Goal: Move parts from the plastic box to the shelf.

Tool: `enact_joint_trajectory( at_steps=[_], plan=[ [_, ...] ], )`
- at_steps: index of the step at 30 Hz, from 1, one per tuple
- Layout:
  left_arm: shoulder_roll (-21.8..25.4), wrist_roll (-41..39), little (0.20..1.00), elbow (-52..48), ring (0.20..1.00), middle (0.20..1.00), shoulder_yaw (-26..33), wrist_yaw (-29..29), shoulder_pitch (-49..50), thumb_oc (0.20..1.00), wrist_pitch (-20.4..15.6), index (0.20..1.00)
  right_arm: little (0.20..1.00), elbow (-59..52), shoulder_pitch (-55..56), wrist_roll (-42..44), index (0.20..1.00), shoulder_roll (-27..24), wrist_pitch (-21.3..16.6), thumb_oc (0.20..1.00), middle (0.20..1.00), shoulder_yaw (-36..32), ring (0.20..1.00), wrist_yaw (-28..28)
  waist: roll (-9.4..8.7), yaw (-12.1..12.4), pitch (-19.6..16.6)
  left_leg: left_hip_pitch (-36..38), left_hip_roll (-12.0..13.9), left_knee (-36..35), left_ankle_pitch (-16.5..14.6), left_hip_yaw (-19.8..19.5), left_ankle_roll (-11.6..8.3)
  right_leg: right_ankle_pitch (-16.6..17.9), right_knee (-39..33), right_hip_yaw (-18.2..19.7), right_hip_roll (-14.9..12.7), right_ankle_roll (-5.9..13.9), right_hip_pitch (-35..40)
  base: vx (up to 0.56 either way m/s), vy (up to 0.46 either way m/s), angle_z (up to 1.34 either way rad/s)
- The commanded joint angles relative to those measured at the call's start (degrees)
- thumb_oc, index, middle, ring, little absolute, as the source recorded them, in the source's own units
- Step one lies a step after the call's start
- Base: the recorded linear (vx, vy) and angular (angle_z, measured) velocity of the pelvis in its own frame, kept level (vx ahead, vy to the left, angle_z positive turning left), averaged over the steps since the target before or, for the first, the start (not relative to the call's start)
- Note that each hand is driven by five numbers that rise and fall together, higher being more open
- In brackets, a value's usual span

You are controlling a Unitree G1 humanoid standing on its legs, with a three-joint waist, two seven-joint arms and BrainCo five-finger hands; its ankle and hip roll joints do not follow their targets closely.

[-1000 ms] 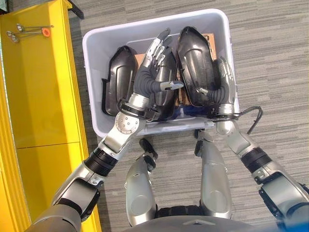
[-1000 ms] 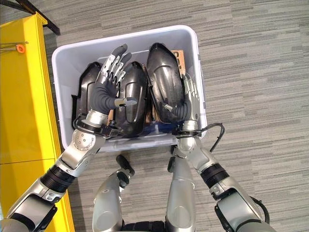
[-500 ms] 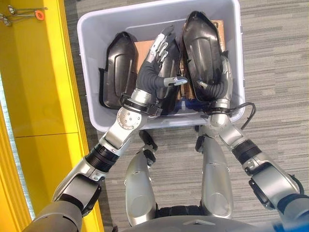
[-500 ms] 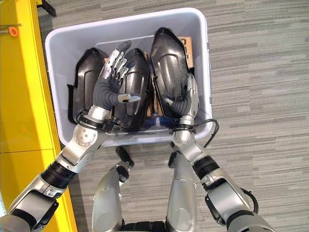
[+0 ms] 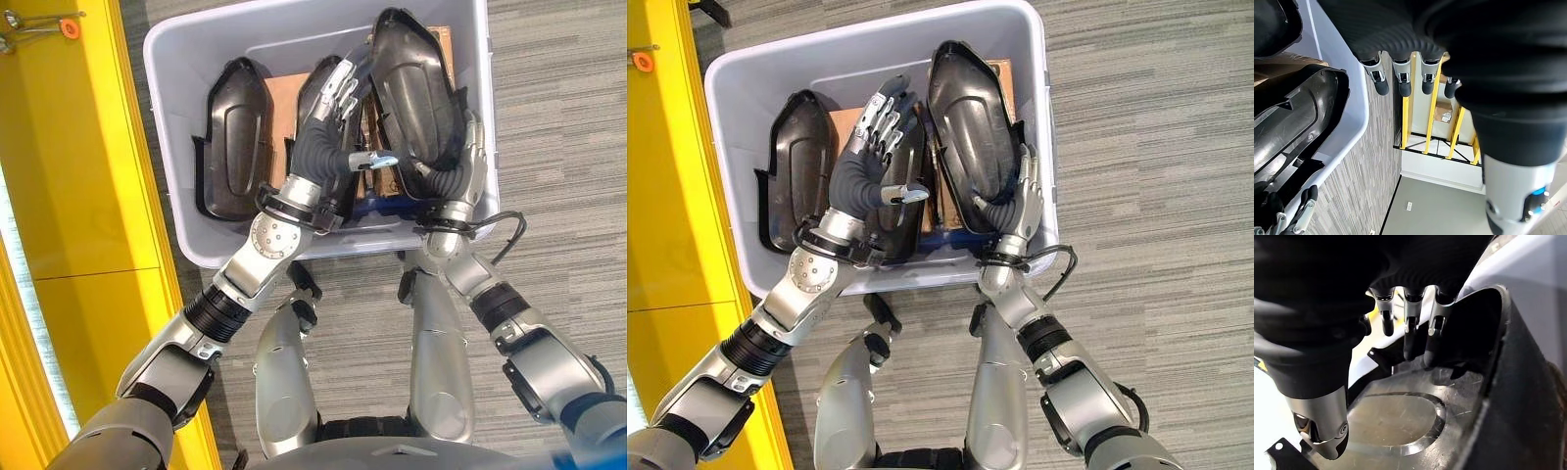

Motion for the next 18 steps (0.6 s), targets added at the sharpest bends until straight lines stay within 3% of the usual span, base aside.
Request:
enact_joint_trajectory(
  at_steps=[1,11,18],
  plan=[
    [-0.4,3.1,1.0,-6.1,1.0,1.0,-0.7,0.0,0.4,1.0,-2.2,1.0,1.0,-0.8,-2.0,2.1,1.0,0.6,-3.0,1.0,1.0,0.5,1.0,4.3,2.53,-0.6,-2.1,-4.6,-0.9,1.7,-1.8,-0.3,-1.52,-8.1,0.5,0.3,1.3,5.09,0.1,0.0,0.0,0.0],
    [0.1,2.2,1.0,-6.2,1.0,1.0,1.1,-2.1,2.7,1.0,-3.3,1.0,1.0,-3.1,-0.3,18.6,1.0,2.7,-4.5,1.0,1.0,3.9,1.0,18.3,2.08,0.4,-2.1,-4.6,-0.9,2.1,-1.9,-1.1,-1.54,-8.1,0.6,-0.6,1.0,4.83,0.4,-0.01,-0.027,0.0],
    [-1.0,-1.6,1.0,-6.6,1.0,1.0,3.3,-3.6,4.2,1.0,-5.4,1.0,1.0,-7.3,0.1,21.8,1.0,5.5,1.9,1.0,1.0,6.0,1.0,22.1,1.53,1.2,-2.1,-4.9,-0.5,2.5,-1.7,-1.5,-1.38,-8.2,1.3,-1.2,0.8,4.64,0.2,0.0,-0.016,0.03]
  ],
)
